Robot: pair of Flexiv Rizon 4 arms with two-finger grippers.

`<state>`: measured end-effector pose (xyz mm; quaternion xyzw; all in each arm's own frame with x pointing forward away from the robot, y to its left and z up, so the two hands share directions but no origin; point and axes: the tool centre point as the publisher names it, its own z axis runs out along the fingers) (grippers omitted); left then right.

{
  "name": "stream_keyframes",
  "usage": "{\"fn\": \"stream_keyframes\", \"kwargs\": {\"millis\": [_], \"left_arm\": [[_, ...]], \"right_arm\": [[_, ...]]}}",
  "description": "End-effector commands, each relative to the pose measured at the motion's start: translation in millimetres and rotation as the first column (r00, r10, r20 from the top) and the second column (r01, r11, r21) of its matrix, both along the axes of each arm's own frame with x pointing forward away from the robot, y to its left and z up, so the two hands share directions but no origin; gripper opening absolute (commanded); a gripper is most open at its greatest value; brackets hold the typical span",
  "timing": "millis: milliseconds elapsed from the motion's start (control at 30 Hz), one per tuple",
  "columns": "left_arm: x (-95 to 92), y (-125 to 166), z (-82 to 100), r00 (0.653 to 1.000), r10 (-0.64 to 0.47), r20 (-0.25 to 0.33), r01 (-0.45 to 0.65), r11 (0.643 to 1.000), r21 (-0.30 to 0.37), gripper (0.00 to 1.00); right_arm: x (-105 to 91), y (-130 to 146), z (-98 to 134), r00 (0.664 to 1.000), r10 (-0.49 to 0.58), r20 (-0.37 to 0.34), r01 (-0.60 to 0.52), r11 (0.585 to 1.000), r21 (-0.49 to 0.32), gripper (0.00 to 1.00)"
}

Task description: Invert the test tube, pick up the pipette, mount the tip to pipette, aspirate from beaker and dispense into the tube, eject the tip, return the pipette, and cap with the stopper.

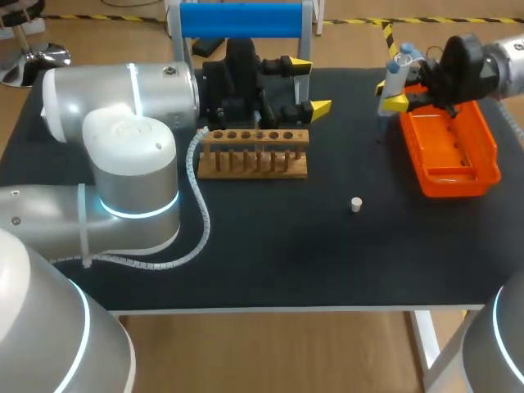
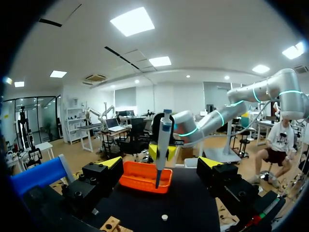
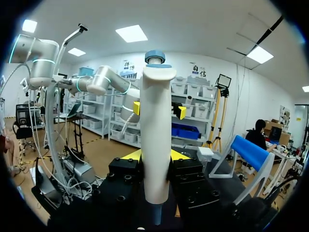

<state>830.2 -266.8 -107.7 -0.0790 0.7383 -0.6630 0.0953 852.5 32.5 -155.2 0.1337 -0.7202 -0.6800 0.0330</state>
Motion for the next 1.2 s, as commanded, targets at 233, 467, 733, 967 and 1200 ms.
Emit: {"fn": "stream_keyframes", "kwargs": {"millis": [233,467,733,967,1200], "left_arm": [[0.5,0,-0.2,1.0,-0.001,0.0,0.001,1.0,0.0,1.0],[0.5,0,-0.2,1.0,-0.001,0.0,0.001,1.0,0.0,1.0],[0.5,0,-0.2,1.0,-0.001,0.0,0.001,1.0,0.0,1.0],[0.5,0,-0.2,1.0,-0.001,0.0,0.001,1.0,0.0,1.0],[0.5,0,-0.2,1.0,-0.001,0.0,0.001,1.0,0.0,1.0]], "right_arm": [[-1.8,-1,1,1.0,-0.005,0.001,0.005,1.0,-0.002,0.0],[0.1,15,-1,1.0,0.011,-0.01,-0.011,1.0,0.022,0.0],[2.5,59,1,0.999,0.025,-0.025,-0.023,0.998,0.058,0.0],[5.8,99,6,0.999,0.016,-0.029,-0.014,0.997,0.074,0.0],[4.5,126,10,1.0,0.014,-0.023,-0.012,0.997,0.076,0.0]]}}
